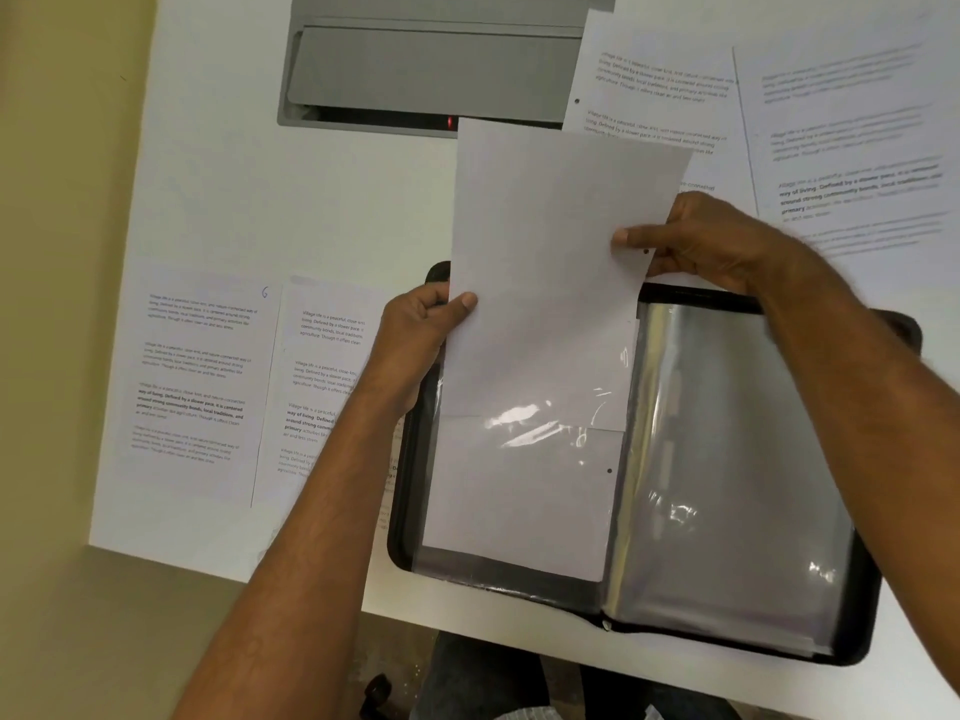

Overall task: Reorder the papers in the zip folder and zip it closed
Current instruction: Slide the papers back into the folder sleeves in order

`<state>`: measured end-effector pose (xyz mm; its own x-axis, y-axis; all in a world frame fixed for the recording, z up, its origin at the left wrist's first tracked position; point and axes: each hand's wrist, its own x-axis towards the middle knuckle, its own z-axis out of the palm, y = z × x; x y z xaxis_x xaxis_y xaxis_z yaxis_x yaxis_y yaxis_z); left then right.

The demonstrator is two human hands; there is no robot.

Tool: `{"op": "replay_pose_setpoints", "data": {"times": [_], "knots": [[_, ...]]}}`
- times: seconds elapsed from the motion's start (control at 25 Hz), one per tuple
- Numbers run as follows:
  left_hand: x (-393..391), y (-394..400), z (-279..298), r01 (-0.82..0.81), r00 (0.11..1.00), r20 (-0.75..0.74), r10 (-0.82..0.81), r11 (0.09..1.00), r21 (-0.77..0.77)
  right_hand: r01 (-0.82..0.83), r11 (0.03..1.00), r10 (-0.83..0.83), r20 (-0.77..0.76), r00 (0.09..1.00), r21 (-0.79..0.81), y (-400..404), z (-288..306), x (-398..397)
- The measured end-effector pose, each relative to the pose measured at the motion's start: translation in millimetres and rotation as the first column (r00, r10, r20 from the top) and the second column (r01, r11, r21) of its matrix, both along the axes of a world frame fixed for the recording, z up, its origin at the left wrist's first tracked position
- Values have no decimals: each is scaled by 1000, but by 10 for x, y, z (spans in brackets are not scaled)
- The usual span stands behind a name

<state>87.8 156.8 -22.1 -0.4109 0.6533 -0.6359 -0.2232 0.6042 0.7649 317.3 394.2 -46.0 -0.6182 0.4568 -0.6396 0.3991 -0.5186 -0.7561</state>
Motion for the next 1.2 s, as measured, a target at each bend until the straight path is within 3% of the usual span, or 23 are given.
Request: {"op": "replay_pose_setpoints", "data": {"times": [0.12, 0.32, 0.56, 0.8, 1.0, 1.2], "knots": [[25, -104, -52, 41, 998, -34, -44, 996, -79, 172, 985, -170, -67, 983, 15, -58, -15, -17], [55, -143, -54, 0, 999, -42, -3, 998, -70, -24, 997, 20, 45, 999, 78, -173, -52, 33], [38, -153, -76, -22, 998, -59, 20, 999, -46, 138, 960, -141, -6, 990, 243, -150, -47, 9], [68, -191, -82, -38, 998, -49, 37, 999, -27, -41, 983, 31, 58, 998, 178, -192, -49, 86], [115, -208, -89, -56, 997, -62, 55, 998, -7, -27, 926, 4, 62, 998, 376, -232, 25, -8], [165, -235, -76, -86, 994, -70, 87, 996, 11, -97, 928, 64, 104, 993, 360, -303, -2, -13]]}}
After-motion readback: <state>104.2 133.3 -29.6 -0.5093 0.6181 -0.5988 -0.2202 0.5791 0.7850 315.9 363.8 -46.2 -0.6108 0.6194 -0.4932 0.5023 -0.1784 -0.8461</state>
